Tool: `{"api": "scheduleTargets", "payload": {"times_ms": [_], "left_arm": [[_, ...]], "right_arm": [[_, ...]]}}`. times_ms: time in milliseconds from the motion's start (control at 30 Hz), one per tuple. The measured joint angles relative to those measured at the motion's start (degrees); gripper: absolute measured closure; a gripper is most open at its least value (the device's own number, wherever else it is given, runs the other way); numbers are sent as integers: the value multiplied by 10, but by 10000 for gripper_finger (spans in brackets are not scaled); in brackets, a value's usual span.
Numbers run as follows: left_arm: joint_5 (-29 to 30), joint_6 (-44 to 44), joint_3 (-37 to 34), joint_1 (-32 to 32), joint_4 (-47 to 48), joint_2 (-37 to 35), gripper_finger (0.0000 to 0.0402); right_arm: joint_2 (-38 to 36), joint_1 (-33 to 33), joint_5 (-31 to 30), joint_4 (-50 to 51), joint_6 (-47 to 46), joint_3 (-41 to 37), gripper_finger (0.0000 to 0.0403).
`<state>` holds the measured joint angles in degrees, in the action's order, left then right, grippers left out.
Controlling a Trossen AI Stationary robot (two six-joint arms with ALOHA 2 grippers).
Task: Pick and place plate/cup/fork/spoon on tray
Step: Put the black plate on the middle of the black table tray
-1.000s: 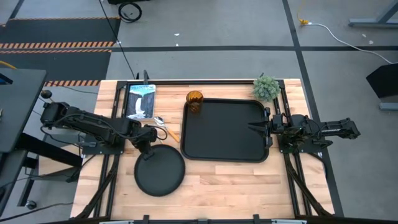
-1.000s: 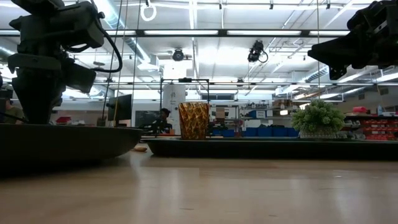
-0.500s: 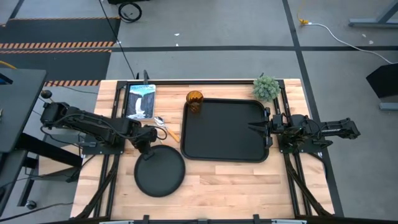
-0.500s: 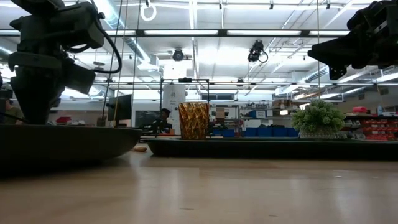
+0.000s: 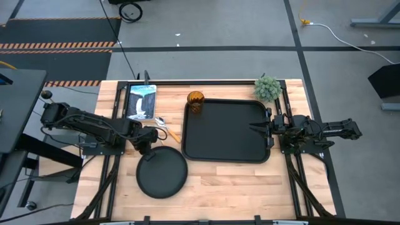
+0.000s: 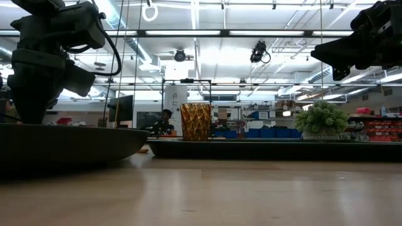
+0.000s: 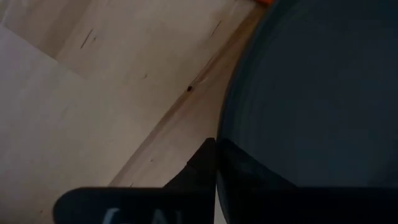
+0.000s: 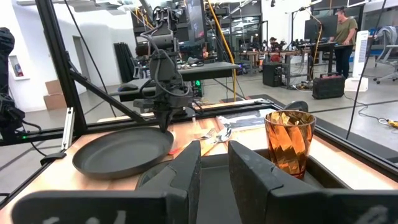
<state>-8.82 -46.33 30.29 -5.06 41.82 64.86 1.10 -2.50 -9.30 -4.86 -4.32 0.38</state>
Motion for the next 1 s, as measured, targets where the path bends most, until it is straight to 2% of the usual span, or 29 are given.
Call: {"api": "scheduleTargets", "payload": {"times_ms": [267,500,733,867,1000], "left_arm": [[1,8,9,0,8,0,388],[16,23,71,2,46,0,388],[22,27,126,35,13,4,388],[38,52,160,65,-11,39,388],[48,95,216,90,-7,111,388]], "right_arm": [[0,0,0,0,0,0,315],[0,0,0,0,0,0,315],[0,0,0,0,0,0,315],[0,0,0,0,0,0,315],[0,0,0,-2,0,0,315]]}}
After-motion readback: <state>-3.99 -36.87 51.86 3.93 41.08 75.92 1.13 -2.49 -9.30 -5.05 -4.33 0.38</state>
